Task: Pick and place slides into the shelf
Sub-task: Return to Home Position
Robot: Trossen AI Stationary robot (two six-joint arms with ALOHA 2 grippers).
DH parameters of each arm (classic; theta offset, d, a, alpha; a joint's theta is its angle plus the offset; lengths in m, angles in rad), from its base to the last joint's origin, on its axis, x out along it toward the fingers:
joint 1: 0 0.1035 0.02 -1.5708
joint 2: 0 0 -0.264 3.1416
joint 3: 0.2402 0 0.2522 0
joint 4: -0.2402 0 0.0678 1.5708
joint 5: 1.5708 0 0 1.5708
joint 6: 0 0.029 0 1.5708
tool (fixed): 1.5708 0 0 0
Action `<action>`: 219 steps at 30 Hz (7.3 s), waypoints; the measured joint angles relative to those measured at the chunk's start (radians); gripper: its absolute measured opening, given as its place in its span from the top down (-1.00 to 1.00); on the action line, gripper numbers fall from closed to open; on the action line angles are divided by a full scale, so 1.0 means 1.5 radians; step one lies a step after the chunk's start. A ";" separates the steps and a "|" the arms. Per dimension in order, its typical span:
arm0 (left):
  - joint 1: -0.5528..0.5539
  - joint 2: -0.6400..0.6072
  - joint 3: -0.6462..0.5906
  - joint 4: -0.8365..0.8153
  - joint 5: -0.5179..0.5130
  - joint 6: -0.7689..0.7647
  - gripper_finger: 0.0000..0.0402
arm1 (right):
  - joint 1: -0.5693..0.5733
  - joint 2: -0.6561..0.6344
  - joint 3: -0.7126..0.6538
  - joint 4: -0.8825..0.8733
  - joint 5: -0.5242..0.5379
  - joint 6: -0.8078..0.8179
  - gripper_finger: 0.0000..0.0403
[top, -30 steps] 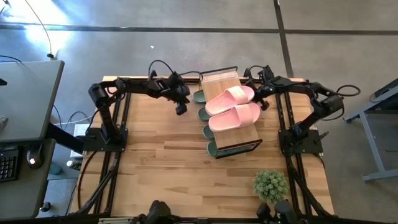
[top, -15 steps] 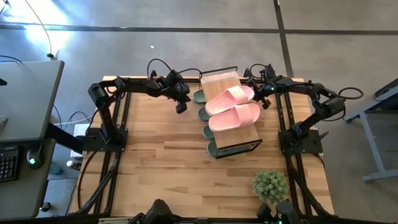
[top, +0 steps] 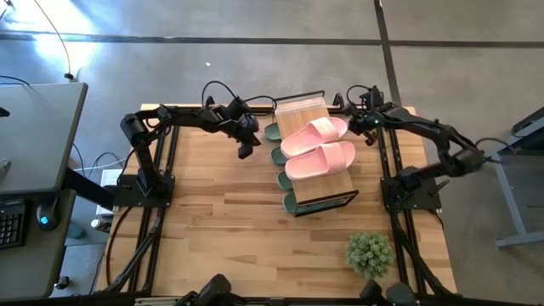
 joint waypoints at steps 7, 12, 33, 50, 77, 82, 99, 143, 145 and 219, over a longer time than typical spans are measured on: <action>0.000 0.000 0.000 -0.016 0.010 -0.003 1.00 | 0.000 -0.087 0.000 -0.058 0.088 -0.055 1.00; 0.000 0.000 0.000 -0.015 0.014 -0.024 1.00 | 0.000 -0.150 0.000 -0.065 0.142 -0.138 1.00; -0.057 -0.005 0.001 0.098 -0.016 -0.319 1.00 | -0.004 -0.305 -0.047 -0.118 0.078 -0.498 1.00; -0.089 -0.005 0.000 -0.067 -0.080 -0.351 1.00 | -0.022 -0.332 -0.054 -0.083 -0.068 -0.563 1.00; -0.162 -0.012 0.000 0.029 -0.215 -0.339 1.00 | -0.022 -0.321 -0.054 -0.004 -0.133 -0.568 1.00; -0.161 -0.023 0.001 0.047 -0.248 -0.338 1.00 | -0.022 -0.297 -0.054 0.041 -0.147 -0.552 1.00; -0.161 -0.028 0.000 0.043 -0.248 -0.339 1.00 | 0.012 -0.243 -0.054 0.063 -0.206 -0.557 1.00; -0.174 -0.330 0.001 0.159 -0.253 -0.195 1.00 | 0.012 -0.579 -0.016 -0.011 -0.237 -0.523 1.00; -0.186 -0.350 0.001 0.198 -0.227 -0.169 1.00 | 0.012 -0.604 -0.004 0.009 -0.271 -0.505 1.00; -0.276 -0.654 -0.050 0.270 -0.214 -0.024 1.00 | 0.403 -0.904 -0.079 0.392 0.052 -0.540 1.00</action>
